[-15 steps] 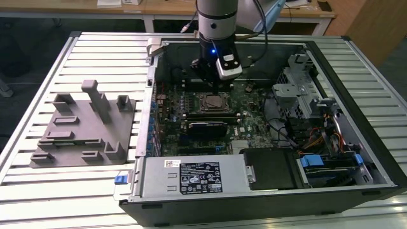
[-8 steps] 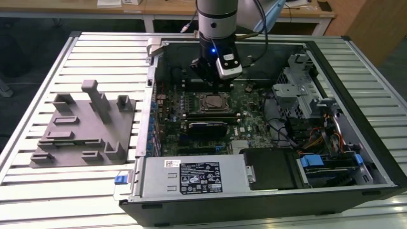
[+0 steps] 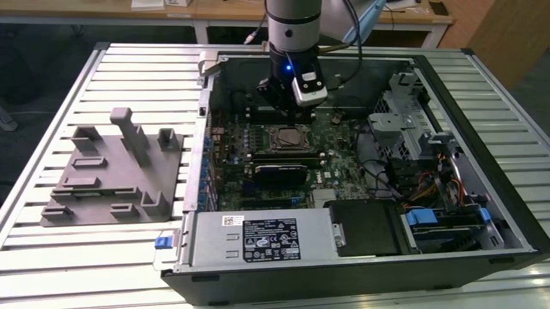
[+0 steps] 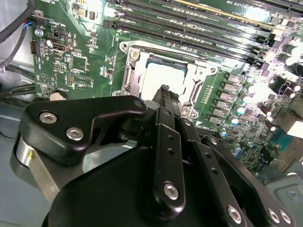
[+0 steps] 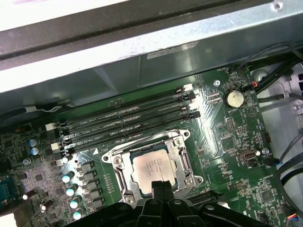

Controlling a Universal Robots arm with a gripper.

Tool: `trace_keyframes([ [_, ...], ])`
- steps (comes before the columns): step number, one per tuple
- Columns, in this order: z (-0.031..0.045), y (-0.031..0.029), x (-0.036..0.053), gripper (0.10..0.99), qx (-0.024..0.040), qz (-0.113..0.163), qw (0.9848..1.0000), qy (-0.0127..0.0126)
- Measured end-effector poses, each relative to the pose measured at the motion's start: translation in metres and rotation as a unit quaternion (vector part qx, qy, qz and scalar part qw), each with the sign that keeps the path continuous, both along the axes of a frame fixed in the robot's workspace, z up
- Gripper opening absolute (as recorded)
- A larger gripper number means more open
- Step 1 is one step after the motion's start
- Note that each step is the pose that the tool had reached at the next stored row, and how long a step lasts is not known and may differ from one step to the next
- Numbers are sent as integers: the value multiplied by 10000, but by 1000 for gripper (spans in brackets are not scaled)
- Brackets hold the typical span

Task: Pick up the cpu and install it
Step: 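Install the second cpu locking lever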

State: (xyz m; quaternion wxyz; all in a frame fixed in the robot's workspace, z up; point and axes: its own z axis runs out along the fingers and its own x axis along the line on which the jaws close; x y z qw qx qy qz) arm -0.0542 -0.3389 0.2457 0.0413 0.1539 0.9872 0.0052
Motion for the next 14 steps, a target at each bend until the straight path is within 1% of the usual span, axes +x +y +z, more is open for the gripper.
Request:
trace_keyframes([
  [10, 129, 1, 0, 106, 3, 0, 10000, -2],
  [14, 136, 1, 1, 106, 3, 0, 10000, -2],
])
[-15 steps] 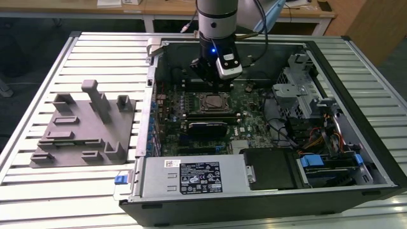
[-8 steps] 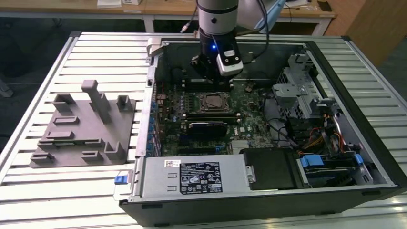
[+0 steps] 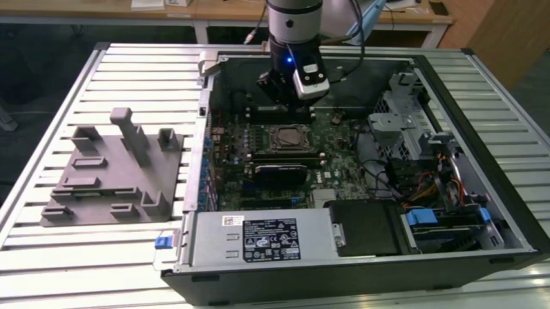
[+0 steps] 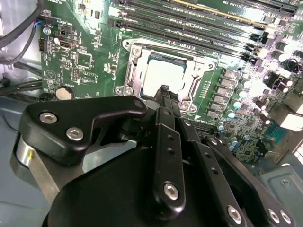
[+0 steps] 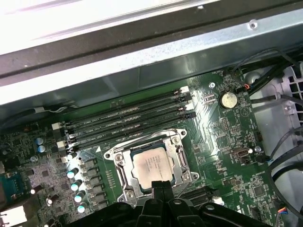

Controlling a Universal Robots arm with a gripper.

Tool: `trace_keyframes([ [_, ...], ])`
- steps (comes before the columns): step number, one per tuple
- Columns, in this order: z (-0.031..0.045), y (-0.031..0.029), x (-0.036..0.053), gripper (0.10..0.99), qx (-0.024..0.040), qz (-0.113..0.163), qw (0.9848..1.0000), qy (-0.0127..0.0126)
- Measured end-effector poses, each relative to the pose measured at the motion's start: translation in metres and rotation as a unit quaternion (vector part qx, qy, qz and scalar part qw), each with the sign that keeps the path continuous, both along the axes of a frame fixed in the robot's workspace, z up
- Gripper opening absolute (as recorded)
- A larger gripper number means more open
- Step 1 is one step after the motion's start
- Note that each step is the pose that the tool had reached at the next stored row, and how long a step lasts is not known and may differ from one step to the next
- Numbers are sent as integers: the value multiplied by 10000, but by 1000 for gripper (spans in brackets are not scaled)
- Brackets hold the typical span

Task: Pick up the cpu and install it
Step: 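Install the second cpu locking lever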

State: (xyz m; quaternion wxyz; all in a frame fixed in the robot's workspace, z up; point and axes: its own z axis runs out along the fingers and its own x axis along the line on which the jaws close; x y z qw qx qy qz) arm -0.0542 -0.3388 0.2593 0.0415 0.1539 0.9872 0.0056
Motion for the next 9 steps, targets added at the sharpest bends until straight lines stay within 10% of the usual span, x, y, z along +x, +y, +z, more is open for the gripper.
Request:
trace_keyframes([
  [9, -3, -106, 2, 106, -2, 1, 10000, 1],
])
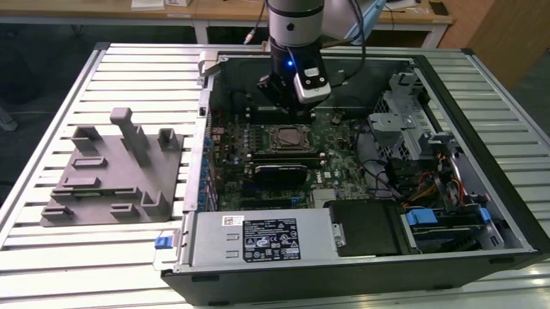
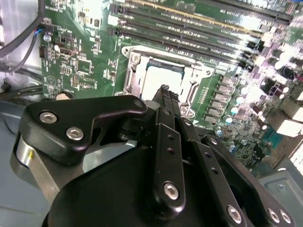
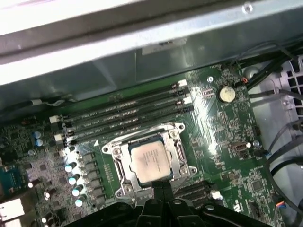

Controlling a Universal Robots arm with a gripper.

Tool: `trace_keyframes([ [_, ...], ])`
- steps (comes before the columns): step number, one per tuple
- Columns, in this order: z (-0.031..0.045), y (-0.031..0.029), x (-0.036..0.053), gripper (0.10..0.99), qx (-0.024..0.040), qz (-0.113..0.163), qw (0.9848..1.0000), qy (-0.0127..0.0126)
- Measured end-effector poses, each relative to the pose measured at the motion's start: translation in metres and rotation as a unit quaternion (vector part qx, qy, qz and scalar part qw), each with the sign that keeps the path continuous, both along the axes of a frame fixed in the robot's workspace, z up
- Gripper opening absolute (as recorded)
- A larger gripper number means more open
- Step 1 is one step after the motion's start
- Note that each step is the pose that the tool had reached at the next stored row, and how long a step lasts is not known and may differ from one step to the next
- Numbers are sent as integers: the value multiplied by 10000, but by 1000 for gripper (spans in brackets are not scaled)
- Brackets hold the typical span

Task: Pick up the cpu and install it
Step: 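Install the second cpu locking lever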

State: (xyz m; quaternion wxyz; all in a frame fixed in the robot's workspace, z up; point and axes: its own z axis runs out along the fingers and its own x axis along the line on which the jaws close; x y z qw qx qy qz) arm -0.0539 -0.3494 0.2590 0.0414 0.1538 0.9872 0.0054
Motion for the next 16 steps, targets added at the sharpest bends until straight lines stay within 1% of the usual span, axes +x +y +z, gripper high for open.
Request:
trace_keyframes([
  [3, -4, -52, 0, 106, 0, 8, 10000, 0],
  [6, -8, -89, 0, 106, 0, 23, 10000, 0],
  [16, -22, -151, 0, 106, 0, 119, 9999, 0],
])
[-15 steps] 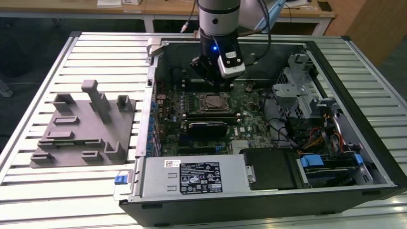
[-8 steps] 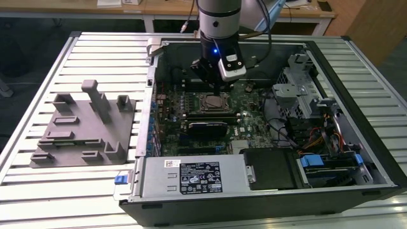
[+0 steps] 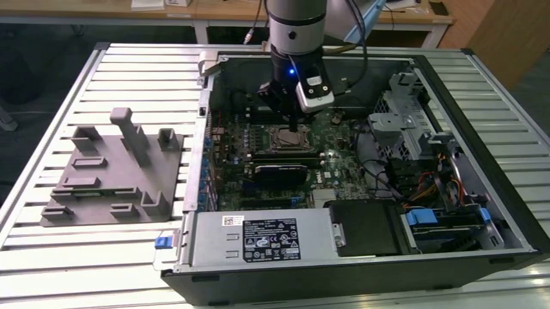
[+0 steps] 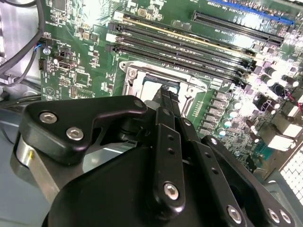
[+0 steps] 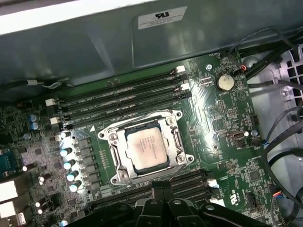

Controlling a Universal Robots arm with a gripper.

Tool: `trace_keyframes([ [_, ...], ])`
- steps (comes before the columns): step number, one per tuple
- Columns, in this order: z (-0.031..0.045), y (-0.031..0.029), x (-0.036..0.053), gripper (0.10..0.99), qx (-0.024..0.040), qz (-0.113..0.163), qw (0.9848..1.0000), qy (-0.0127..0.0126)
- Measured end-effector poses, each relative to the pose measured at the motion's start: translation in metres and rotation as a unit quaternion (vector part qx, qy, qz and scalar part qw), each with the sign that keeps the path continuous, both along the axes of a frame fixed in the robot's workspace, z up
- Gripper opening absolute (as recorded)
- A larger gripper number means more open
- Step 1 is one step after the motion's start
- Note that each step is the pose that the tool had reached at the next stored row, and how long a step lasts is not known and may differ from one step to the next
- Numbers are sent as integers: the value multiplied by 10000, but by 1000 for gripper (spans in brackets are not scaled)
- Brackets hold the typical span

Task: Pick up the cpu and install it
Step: 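Install the second cpu locking lever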

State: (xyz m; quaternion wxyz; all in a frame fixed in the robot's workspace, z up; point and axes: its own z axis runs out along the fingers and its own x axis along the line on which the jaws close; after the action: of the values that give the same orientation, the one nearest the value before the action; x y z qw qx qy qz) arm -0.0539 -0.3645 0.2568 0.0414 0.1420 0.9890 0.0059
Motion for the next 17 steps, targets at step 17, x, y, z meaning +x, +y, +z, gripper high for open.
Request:
trace_keyframes([
  [17, -25, -85, 0, 106, -1, 286, 9996, -1],
])
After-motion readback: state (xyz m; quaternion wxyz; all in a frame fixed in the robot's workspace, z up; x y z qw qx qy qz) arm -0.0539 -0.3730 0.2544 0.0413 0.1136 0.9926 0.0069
